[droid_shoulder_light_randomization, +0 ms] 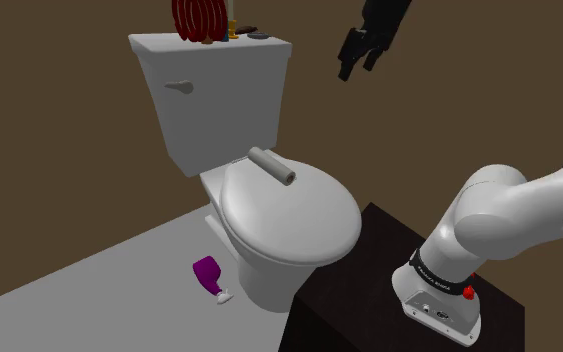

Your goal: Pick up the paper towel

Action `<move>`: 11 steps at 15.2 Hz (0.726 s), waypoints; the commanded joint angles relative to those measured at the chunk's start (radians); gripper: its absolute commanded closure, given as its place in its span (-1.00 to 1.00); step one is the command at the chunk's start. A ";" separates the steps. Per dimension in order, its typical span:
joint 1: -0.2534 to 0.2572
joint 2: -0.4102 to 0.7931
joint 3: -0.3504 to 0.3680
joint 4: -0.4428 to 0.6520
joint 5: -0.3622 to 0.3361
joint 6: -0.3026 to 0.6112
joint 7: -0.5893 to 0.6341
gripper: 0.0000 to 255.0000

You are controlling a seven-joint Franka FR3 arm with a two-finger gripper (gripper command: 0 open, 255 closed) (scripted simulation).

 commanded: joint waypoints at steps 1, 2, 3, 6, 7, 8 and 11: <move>0.000 0.000 0.000 0.000 0.000 0.000 0.000 -1.00; 0.000 0.021 -0.006 -0.012 -0.001 0.028 -0.004 -1.00; -0.001 0.043 -0.011 -0.023 -0.002 0.057 -0.009 -1.00; -0.002 0.116 -0.027 -0.049 -0.004 0.141 -0.023 -1.00; -0.002 0.143 -0.032 -0.055 -0.004 0.168 -0.027 -1.00; -0.003 0.170 -0.037 -0.060 -0.005 0.196 -0.032 -1.00; -0.004 0.258 -0.051 -0.068 -0.005 0.276 -0.046 -1.00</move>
